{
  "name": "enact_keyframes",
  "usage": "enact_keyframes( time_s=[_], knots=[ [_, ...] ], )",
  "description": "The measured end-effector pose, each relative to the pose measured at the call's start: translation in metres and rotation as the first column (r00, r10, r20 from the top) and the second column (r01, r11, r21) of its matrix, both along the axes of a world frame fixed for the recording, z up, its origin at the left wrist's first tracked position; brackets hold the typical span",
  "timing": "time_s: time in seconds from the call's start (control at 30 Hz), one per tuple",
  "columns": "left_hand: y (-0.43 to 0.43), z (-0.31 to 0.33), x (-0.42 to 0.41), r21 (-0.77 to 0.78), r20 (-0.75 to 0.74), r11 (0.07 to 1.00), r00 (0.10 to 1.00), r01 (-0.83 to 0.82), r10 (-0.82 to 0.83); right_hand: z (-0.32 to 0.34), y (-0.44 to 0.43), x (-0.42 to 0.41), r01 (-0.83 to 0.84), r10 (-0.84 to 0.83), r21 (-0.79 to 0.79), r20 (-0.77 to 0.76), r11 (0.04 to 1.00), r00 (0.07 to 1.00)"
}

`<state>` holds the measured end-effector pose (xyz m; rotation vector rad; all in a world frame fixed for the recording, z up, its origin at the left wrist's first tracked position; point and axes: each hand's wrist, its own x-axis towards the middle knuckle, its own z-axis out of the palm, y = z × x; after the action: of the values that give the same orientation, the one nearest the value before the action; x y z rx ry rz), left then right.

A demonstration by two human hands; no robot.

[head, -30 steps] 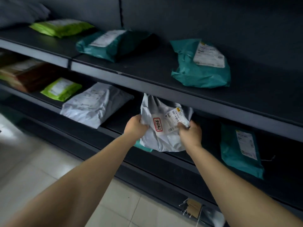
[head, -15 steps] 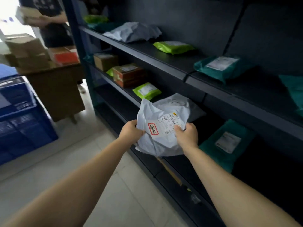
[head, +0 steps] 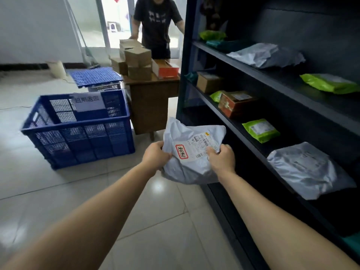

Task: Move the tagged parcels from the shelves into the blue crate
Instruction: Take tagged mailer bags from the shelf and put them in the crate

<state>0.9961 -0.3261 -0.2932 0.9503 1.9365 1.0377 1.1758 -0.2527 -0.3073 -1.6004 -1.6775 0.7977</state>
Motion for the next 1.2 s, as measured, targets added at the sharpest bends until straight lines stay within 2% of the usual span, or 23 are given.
enact_keyframes(
  time_s=[0.3, 0.67, 1.0, 1.2],
  knots=[
    [0.015, -0.017, -0.132, 0.013, 0.031, 0.979, 0.978, -0.206, 0.205, -0.007, 0.048, -0.148, -0.208, 0.207, 0.008, 0.074, 0.978, 0.976],
    [0.085, -0.023, -0.285, 0.007, 0.035, 0.929, 0.928, -0.371, 0.37, -0.015, 0.152, -0.331, -0.391, 0.392, -0.036, 0.127, 0.92, 0.911],
    [0.154, -0.034, -0.437, -0.028, -0.015, 0.908, 0.909, -0.418, 0.418, -0.026, 0.235, -0.494, -0.471, 0.477, -0.072, 0.147, 0.879, 0.867],
    [0.206, -0.047, -0.55, -0.066, -0.048, 0.923, 0.925, -0.379, 0.376, -0.036, 0.286, -0.6, -0.465, 0.477, -0.11, 0.163, 0.878, 0.863]
  ],
)
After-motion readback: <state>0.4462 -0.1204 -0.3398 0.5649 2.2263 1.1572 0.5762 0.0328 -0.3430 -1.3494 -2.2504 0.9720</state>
